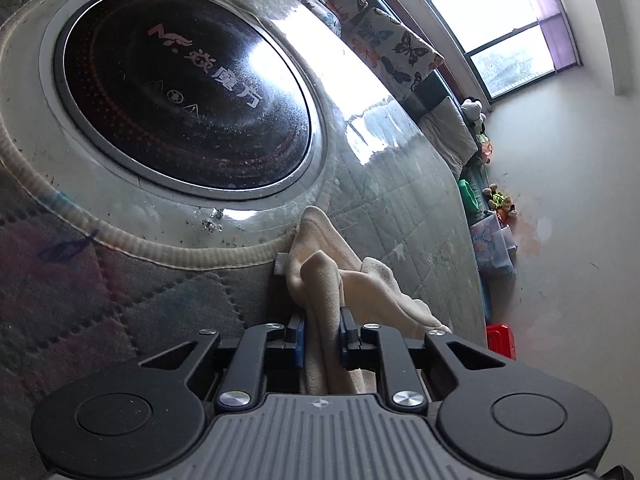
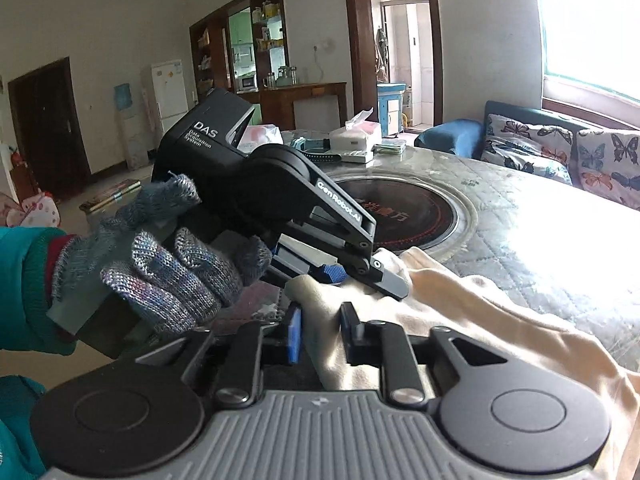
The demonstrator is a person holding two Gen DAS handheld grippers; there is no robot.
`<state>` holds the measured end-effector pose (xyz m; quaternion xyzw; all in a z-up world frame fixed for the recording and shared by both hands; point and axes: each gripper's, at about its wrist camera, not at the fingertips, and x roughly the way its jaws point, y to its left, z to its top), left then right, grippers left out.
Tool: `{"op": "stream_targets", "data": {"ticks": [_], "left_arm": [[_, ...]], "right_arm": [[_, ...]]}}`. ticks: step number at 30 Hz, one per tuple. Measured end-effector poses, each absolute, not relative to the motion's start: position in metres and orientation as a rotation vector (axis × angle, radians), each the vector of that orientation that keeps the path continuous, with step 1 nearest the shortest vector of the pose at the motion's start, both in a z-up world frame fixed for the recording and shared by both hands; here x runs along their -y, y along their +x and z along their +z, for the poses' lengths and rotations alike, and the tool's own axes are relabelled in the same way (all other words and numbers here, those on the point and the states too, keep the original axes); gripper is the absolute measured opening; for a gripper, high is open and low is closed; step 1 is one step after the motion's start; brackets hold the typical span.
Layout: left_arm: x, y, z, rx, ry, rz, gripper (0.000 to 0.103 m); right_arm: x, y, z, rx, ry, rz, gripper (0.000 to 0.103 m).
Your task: Fold clothes
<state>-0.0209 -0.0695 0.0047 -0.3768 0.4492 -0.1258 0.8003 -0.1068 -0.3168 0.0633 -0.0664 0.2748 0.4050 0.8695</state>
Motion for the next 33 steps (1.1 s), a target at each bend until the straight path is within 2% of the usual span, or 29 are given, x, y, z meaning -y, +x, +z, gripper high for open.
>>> {"op": "stream_targets", "data": {"ticks": [11,25,27,29,33], "left_arm": [[0.071,-0.021,0.007,-0.960,-0.784,-0.273,0.017],[0.074,-0.020,0.009,-0.960,-0.750,-0.279,0.018],[0.074,-0.019,0.009,-0.961,-0.745,-0.280,0.018],[0.075,-0.018,0.009,-0.962,-0.739,-0.279,0.018],[0.077,-0.018,0.009,-0.961,-0.728,-0.279,0.018]], "right_arm": [[0.378,-0.086,0.075,-0.596,-0.040,0.608,0.024],[0.396,-0.022,0.045,-0.687,-0.084,0.402,0.024],[0.400,-0.024,0.044,-0.682,-0.084,0.395,0.026],[0.406,-0.029,0.047,-0.665,-0.073,0.386,0.037],[0.424,-0.038,0.050,-0.645,-0.049,0.323,0.041]]}}
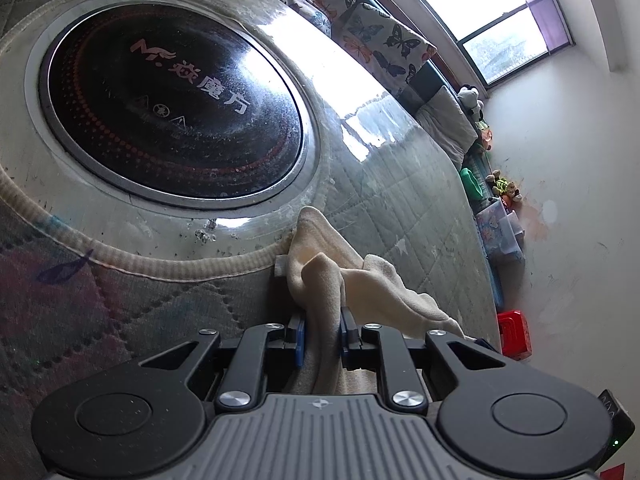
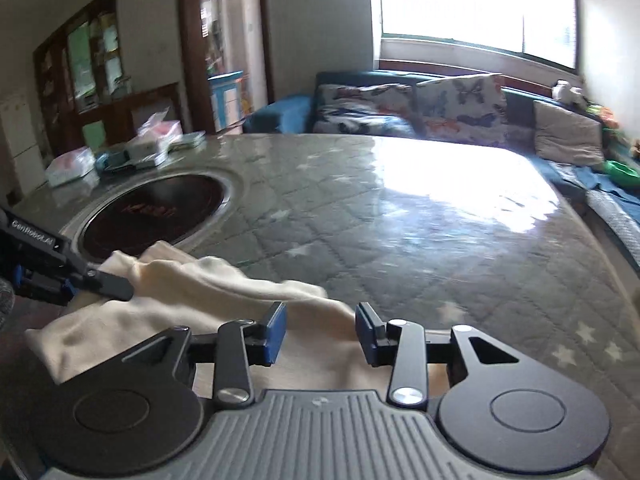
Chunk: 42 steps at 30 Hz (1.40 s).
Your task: Fold clothes
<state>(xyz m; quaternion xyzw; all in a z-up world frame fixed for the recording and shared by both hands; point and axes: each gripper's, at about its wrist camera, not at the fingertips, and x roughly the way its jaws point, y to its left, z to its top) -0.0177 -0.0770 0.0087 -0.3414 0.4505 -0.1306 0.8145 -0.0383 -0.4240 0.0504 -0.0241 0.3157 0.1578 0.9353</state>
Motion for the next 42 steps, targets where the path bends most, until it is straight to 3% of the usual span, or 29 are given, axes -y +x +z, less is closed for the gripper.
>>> {"op": "stream_targets", "data": {"ticks": [2,12,15,20,25,42], "left_arm": [[0.078,-0.018,0.009,-0.961,-0.725,-0.278,0.018],[0.082,-0.018,0.014,-0.955,-0.671,-0.270,0.019],[0.087,-0.018,0.016,-0.948,-0.623,-0.265,0.019],[0.098,-0.018,0.024,-0.929,-0.518,-0.260,0.018],[0.113,-0.018,0.041,-0.878,-0.426,-0.287,0.016],[0.231,0.037,0.065,-0.788,-0.236,-0.427,0.015]], "right_arm": [[0.437,-0.042,0.049,-0.648,-0.040,0.268,0.051],[0.470,-0.046,0.029,-0.677,0.076,0.201,0.051],[0.471,-0.045,0.026,-0.673,0.094,0.209,0.046],[0.469,-0.047,0.026,-0.660,0.124,0.227,0.016],[0.468,-0.054,0.031,-0.610,0.130,0.220,0.012],[0.539,-0.038,0.081,-0.463,0.091,0.023,0.012]]}}
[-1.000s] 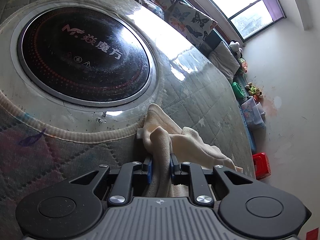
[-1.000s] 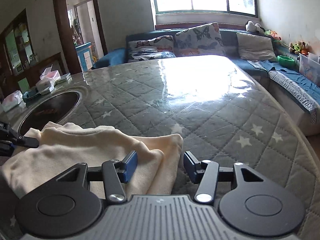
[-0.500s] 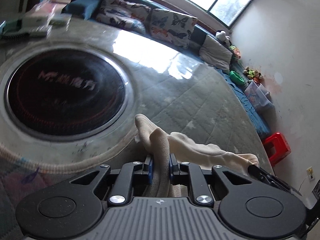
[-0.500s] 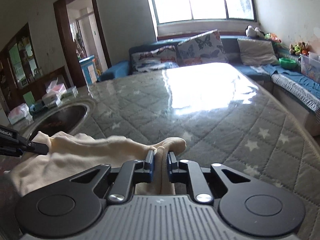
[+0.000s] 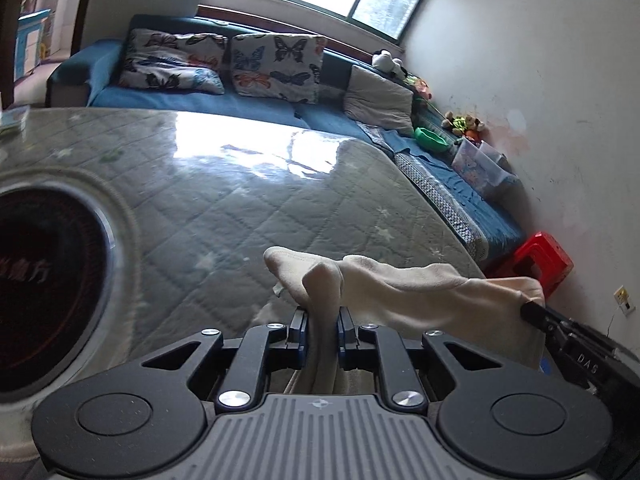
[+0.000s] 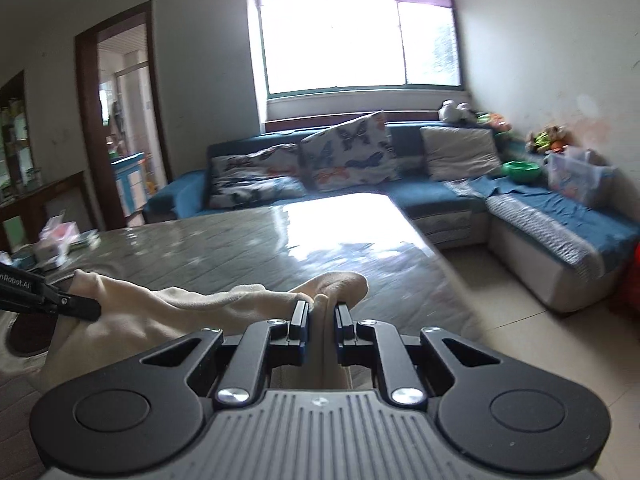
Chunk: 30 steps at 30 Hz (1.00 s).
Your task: Fold clothes
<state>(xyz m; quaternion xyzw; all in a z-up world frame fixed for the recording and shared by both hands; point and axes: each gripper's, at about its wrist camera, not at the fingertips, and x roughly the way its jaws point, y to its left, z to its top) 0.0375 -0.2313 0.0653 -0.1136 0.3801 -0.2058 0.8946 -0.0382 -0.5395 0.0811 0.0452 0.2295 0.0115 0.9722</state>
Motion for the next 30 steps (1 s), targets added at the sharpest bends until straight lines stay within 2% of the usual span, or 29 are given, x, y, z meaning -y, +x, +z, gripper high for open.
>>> {"op": "stream_targets", "data": {"ticks": [7,11,13,14,16,18,19,20,23,30], "left_arm": [[0.263,0.055,0.054,-0.808,-0.173,-0.432,0.016],[0.271,0.059,0.042,-0.825,-0.095,-0.393,0.023],[0.269,0.058,0.039,-0.822,-0.065,-0.376,0.034],[0.268,0.057,0.037,-0.819,-0.048,-0.363,0.045],[0.267,0.053,0.036,-0.805,-0.022,-0.341,0.049],[0.268,0.050,0.034,-0.801,0.001,-0.328,0.060],[0.270,0.050,0.034,-0.797,0.013,-0.325,0.061],[0.273,0.050,0.034,-0.792,0.024,-0.322,0.063],[0.280,0.047,0.033,-0.781,0.060,-0.315,0.073],[0.285,0.049,0.034,-0.752,0.108,-0.327,0.083]], "right_arm": [[0.558,-0.015,0.071,-0.489,0.076,-0.039,0.012],[0.565,-0.002,0.042,-0.574,0.069,-0.076,0.014],[0.568,0.001,0.035,-0.601,0.069,-0.102,0.016],[0.569,0.002,0.032,-0.614,0.070,-0.114,0.018],[0.573,0.000,0.032,-0.607,0.087,-0.139,0.018],[0.573,-0.001,0.037,-0.593,0.093,-0.126,0.023],[0.571,-0.001,0.039,-0.584,0.094,-0.115,0.034],[0.566,0.000,0.043,-0.580,0.090,-0.094,0.039],[0.543,0.010,0.046,-0.582,0.064,-0.021,0.039],[0.508,0.042,0.035,-0.623,0.021,0.053,0.039]]}}
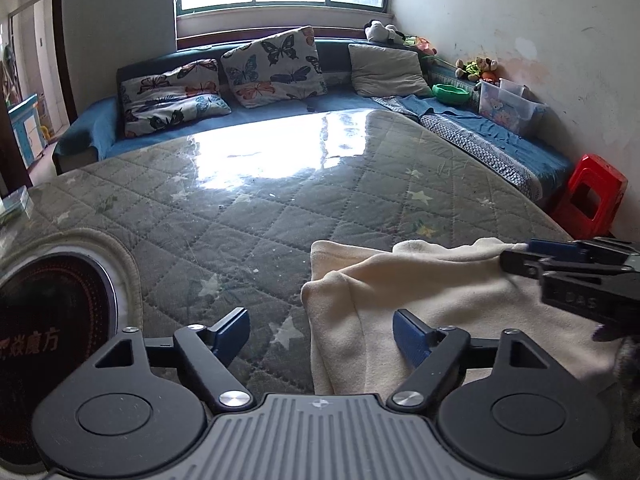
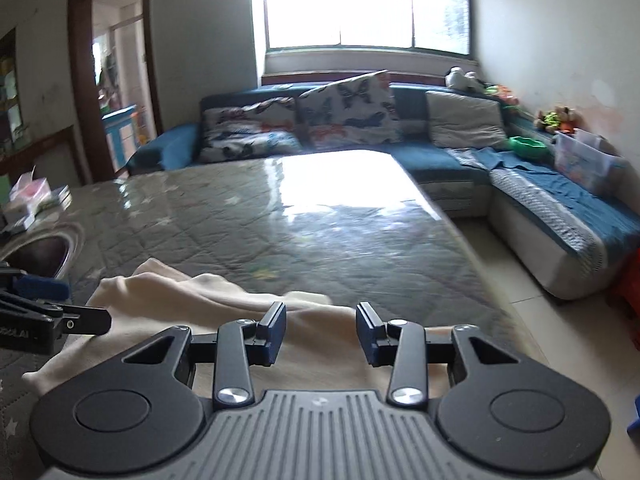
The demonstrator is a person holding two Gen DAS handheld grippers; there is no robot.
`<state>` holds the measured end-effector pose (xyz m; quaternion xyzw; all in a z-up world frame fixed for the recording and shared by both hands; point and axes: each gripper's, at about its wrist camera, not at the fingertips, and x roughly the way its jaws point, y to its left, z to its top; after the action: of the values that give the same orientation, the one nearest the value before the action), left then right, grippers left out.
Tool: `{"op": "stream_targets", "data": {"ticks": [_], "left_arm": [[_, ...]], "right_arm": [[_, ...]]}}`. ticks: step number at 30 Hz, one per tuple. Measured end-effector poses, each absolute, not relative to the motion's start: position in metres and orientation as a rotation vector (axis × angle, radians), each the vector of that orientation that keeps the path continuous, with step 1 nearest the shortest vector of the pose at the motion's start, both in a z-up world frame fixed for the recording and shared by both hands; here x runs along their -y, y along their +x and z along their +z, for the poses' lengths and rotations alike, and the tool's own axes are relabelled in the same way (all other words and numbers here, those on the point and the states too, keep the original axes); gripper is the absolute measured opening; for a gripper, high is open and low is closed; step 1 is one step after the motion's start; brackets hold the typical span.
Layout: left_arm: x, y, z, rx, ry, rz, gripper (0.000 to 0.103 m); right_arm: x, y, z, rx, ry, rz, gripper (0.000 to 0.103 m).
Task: Fold clothes
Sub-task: 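Open both tools to release the folded shirt onto the table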
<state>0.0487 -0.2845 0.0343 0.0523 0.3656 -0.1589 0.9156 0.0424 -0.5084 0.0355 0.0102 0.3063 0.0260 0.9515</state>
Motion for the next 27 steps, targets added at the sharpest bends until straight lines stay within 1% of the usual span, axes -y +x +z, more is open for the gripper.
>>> {"op": "stream_targets", "data": {"ticks": [2,6,8,9,10,12,14,17,20,24,27], "left_arm": [[0.285,0.050,0.033,-0.753,0.116,-0.326,0.084],[0.283,0.049,0.032,-0.746,0.130,-0.324,0.092],[0.282,0.046,0.032,-0.735,0.139,-0.323,0.095],[0.282,0.045,0.032,-0.732,0.141,-0.323,0.099],[0.280,0.043,0.032,-0.733,0.138,-0.323,0.100],[0.278,0.040,0.031,-0.736,0.134,-0.322,0.100],[0.277,0.037,0.030,-0.739,0.143,-0.317,0.100],[0.273,0.032,0.028,-0.736,0.159,-0.312,0.101],[0.271,0.026,0.026,-0.727,0.184,-0.308,0.102],[0.272,0.017,0.021,-0.719,0.208,-0.301,0.102],[0.271,0.011,0.018,-0.710,0.218,-0.296,0.103]], "right_arm": [[0.502,0.052,0.029,-0.647,0.007,0.048,0.040],[0.503,0.056,0.025,-0.660,-0.010,0.048,0.042],[0.500,0.051,0.029,-0.653,-0.017,0.055,0.049],[0.498,0.049,0.031,-0.649,-0.021,0.059,0.050],[0.497,0.046,0.033,-0.646,-0.025,0.062,0.052],[0.493,0.037,0.035,-0.639,-0.037,0.074,0.055],[0.487,0.033,0.034,-0.639,-0.036,0.088,0.060],[0.478,0.025,0.032,-0.647,-0.041,0.115,0.061],[0.470,0.012,0.029,-0.649,-0.052,0.128,0.066],[0.469,-0.014,0.027,-0.645,-0.047,0.123,0.067],[0.469,-0.032,0.027,-0.632,-0.051,0.104,0.071]]}}
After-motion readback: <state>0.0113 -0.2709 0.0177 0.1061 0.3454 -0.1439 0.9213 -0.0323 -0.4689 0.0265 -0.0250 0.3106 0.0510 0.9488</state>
